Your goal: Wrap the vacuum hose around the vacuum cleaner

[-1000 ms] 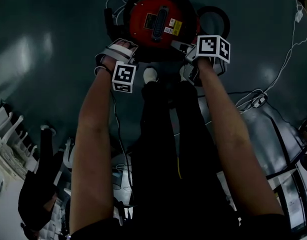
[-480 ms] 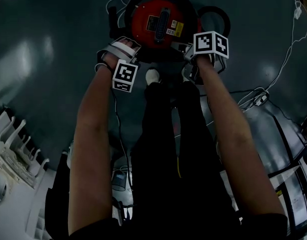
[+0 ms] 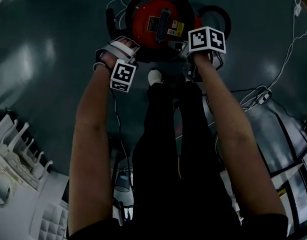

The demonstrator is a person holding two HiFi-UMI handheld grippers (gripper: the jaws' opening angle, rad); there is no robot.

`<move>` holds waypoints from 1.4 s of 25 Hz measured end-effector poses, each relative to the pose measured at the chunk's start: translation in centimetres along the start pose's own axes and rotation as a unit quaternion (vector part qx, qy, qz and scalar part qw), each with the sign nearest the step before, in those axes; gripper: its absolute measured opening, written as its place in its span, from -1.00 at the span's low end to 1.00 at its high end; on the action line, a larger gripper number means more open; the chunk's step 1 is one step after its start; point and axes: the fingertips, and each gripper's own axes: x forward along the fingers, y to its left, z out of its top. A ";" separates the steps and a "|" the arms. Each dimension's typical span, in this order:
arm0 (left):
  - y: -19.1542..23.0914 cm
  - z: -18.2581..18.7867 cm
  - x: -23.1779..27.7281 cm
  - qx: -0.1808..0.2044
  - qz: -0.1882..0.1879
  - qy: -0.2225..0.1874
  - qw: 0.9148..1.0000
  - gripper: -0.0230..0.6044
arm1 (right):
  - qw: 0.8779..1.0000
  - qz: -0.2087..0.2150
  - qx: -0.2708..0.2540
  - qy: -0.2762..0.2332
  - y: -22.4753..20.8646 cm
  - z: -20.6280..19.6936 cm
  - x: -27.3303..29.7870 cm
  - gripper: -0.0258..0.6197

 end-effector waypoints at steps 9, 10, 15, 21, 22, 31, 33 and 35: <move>-0.4 -1.6 -0.4 0.027 0.003 -0.007 1.000 -0.15 | 1.000 0.001 0.009 0.015 1.0 -0.1 0.7 -0.23; -0.3 -1.7 -0.5 0.028 0.007 -0.008 1.000 -0.15 | 1.000 0.000 0.011 0.015 1.1 -0.2 0.6 -0.23; 0.1 -2.1 -0.7 0.013 0.029 -0.008 0.999 -0.14 | 1.000 -0.026 0.010 0.008 0.8 0.0 0.4 -0.20; 0.6 -2.4 -1.4 -0.002 0.044 0.001 0.999 -0.05 | 0.995 -0.099 -0.007 -0.021 0.3 0.1 -0.4 -0.10; 0.7 -2.4 -1.3 -0.003 0.048 0.003 0.999 -0.01 | 0.994 -0.110 -0.013 -0.022 0.2 0.0 -0.6 -0.08; 0.6 -0.6 -0.6 0.005 0.041 -0.026 0.999 0.22 | 0.986 -0.141 -0.043 -0.074 -1.1 0.0 -1.4 0.11; 0.3 0.0 -0.4 0.014 0.038 -0.029 0.999 0.21 | 0.986 -0.134 -0.043 -0.084 -1.0 0.4 -1.6 0.06; 0.2 0.3 -0.6 0.020 0.027 -0.029 0.999 0.19 | 0.989 -0.121 -0.039 -0.078 -0.6 0.4 -1.4 0.01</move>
